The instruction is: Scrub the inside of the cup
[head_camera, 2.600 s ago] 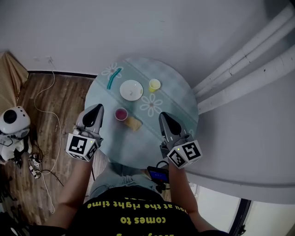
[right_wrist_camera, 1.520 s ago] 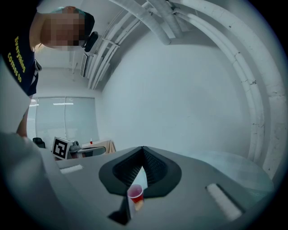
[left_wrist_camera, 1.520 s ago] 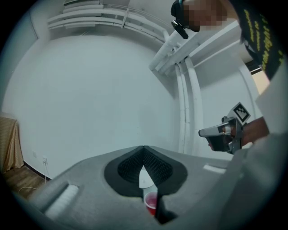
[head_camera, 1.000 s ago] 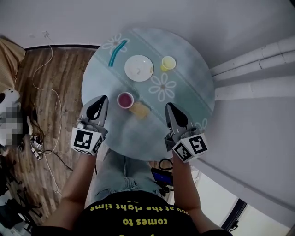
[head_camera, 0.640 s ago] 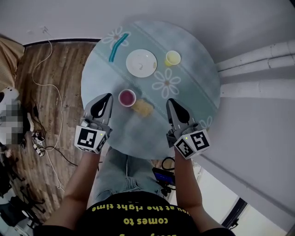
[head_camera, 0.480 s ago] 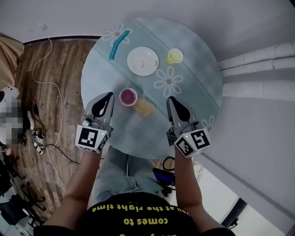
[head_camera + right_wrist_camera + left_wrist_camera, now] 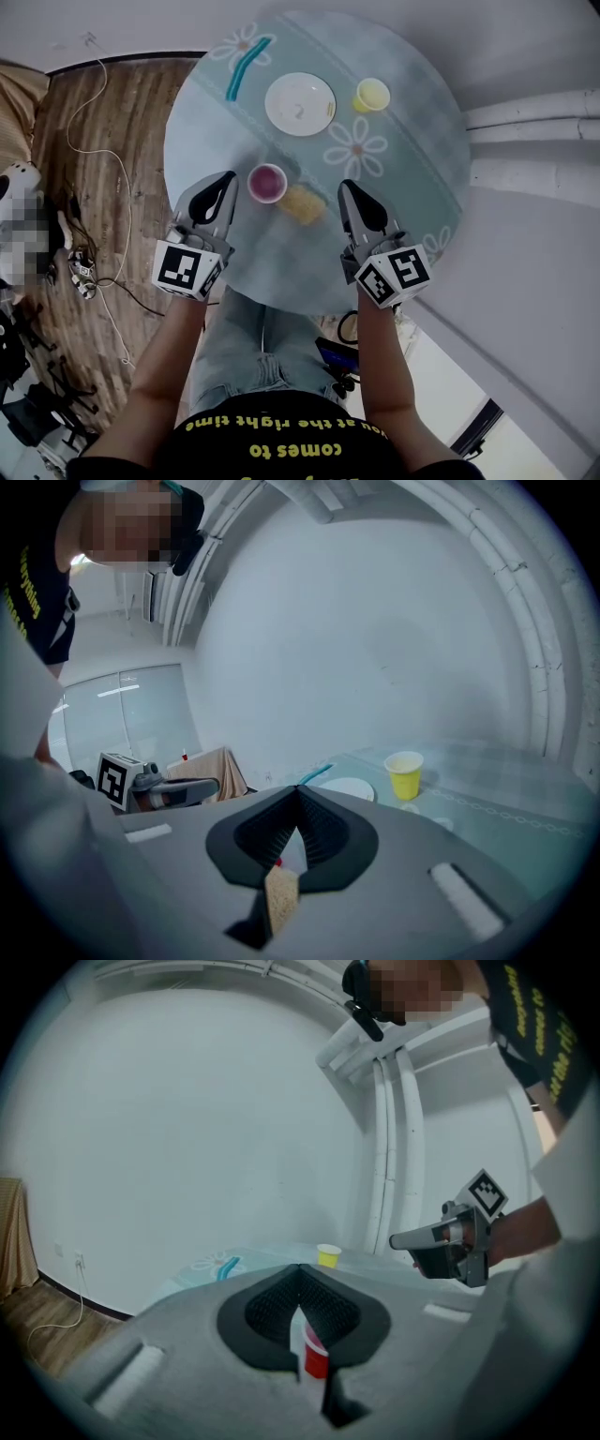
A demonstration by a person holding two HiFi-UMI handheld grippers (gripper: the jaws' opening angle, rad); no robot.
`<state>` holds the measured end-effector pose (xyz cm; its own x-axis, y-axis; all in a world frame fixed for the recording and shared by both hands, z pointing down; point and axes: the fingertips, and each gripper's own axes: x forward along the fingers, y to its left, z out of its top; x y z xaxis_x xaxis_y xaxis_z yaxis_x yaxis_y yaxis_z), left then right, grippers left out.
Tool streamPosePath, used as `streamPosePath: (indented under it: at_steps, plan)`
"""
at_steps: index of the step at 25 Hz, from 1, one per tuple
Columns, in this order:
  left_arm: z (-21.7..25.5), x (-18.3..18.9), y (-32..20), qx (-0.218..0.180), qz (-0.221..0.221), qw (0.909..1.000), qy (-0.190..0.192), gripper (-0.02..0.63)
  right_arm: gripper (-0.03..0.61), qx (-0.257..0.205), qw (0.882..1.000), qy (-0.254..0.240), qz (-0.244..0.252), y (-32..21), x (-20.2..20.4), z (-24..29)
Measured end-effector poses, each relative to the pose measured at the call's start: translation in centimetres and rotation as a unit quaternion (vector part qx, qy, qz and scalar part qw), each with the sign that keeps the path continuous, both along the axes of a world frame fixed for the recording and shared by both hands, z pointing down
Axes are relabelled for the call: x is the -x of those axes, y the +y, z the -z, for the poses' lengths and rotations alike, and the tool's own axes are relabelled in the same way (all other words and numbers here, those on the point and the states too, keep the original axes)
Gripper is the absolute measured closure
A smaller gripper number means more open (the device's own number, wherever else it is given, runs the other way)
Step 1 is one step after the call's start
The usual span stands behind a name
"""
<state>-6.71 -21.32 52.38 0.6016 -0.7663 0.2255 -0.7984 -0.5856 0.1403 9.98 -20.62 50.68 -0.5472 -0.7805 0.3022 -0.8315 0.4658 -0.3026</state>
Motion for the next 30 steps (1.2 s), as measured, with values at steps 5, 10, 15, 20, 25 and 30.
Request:
streamPosePath:
  at_steps: [5,10,15,20,25,30]
  plan:
    - [-1.1,-0.4,0.4,0.011,-0.014,0.9998,0.0,0.612,0.572,0.009,1.0,-0.003,0.004,0.2,-0.3,-1.1]
    - [-2.0,-1.2,0.8,0.022,-0.022,0.9995,-0.004,0.612,0.572,0.021,1.0,0.006,0.011,0.3,-0.2,-2.3]
    - [-3.3,-1.6,1.1,0.043,-0.025,0.9987,-0.009,0.612,0.572,0.03,0.999,0.005,0.012,0.6,-0.2,-3.5]
    - [-4.3,-1.9,1.3,0.062,-0.03,0.9976,-0.008,0.612,0.572,0.044,0.999,0.011,0.019,1.3,0.2,-5.2]
    - [-4.7,-2.2,1.8,0.062,-0.035,0.9975,-0.003,0.609,0.571,0.041,0.998,0.02,0.038,1.8,1.2,-6.1]
    - [-5.2,-2.9,2.4,0.076,-0.053,0.9957,0.011,0.524,0.542,0.044,0.997,0.026,0.058,1.7,2.3,-6.7]
